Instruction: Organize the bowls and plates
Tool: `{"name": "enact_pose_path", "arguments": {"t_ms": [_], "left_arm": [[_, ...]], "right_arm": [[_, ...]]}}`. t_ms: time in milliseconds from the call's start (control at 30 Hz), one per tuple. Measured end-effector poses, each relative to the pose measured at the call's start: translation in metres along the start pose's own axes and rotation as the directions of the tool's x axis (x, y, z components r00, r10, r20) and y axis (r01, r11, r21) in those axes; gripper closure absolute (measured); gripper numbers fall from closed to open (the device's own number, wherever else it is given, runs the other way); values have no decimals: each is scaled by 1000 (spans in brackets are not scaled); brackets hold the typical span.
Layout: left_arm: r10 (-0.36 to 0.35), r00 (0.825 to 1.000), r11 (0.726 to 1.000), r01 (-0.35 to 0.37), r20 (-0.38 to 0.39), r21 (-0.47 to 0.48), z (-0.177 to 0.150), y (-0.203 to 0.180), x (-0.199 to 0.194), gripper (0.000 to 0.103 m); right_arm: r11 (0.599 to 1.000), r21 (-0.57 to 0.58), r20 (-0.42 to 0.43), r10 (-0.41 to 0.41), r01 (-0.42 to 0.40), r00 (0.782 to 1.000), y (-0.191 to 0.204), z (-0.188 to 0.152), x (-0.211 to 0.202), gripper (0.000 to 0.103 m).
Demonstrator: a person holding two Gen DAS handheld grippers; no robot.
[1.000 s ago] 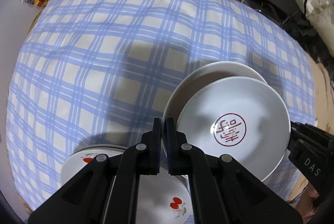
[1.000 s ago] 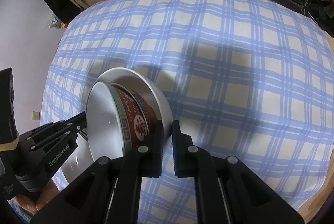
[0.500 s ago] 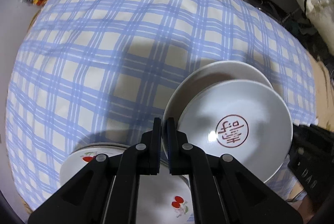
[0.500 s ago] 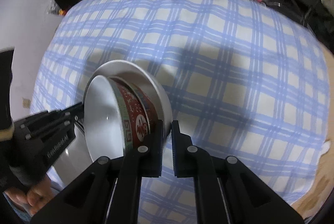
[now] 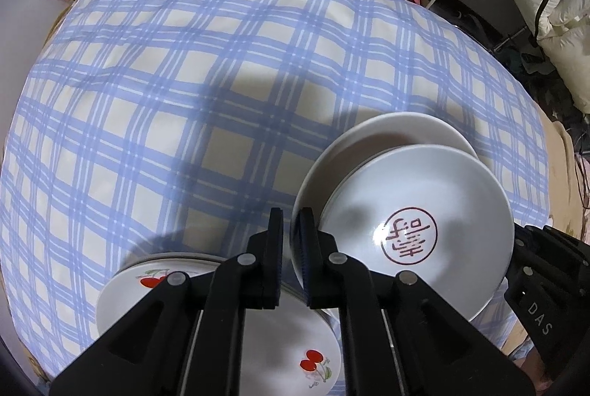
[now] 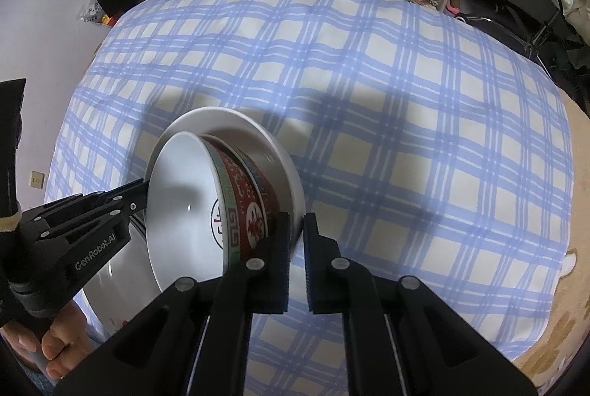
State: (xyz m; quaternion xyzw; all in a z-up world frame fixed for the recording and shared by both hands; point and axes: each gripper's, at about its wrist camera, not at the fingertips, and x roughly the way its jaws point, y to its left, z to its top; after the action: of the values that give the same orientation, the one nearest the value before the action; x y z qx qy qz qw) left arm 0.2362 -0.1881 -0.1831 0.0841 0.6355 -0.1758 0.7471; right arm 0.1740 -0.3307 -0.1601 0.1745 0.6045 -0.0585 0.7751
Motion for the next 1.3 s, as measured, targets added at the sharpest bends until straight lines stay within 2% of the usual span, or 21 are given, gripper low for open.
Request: {"name": "enact_pose_path", "arguments": {"t_ms": [267, 367, 533, 567, 800, 900, 1000, 1133, 1300], "left_arm": [[19, 1000, 1000, -19, -14, -13, 3, -2, 3, 95], [43, 999, 999, -43, -11, 10, 4, -7, 5, 95], [76, 997, 997, -76, -2, 20, 3, -13, 5, 96], [75, 997, 997, -75, -3, 20, 4, -14, 5, 99], [39, 999, 999, -39, -29, -1, 10, -9, 11, 99], [3, 1000, 999, -4, -25, -36, 16, -5, 7, 100], [-27, 1000, 1000, 27, -3, -6, 21, -4, -3, 100], [10, 1000, 998, -10, 3, 60, 26, -16, -10, 100], [-19, 1000, 998, 19, 7, 55, 27, -16, -18, 99]], "right_arm": [[999, -28, 5, -15, 15, 1000, 6, 2, -2, 93], [1000, -17, 1, -19, 19, 1000, 7, 3, -2, 93], [999, 35, -23, 24, -23, 999, -5, 6, 2, 93], [999, 37, -23, 27, -26, 999, -6, 6, 3, 93], [1000, 7, 7, -18, 18, 1000, 6, 1, 0, 94], [999, 39, 24, 24, -25, 999, -5, 0, -2, 94], [990, 119, -1, 73, -72, 997, -20, -1, -1, 94], [984, 165, -3, 74, -73, 997, -23, -4, -6, 94], [979, 191, 5, 76, -76, 997, -24, -5, -15, 94]]}}
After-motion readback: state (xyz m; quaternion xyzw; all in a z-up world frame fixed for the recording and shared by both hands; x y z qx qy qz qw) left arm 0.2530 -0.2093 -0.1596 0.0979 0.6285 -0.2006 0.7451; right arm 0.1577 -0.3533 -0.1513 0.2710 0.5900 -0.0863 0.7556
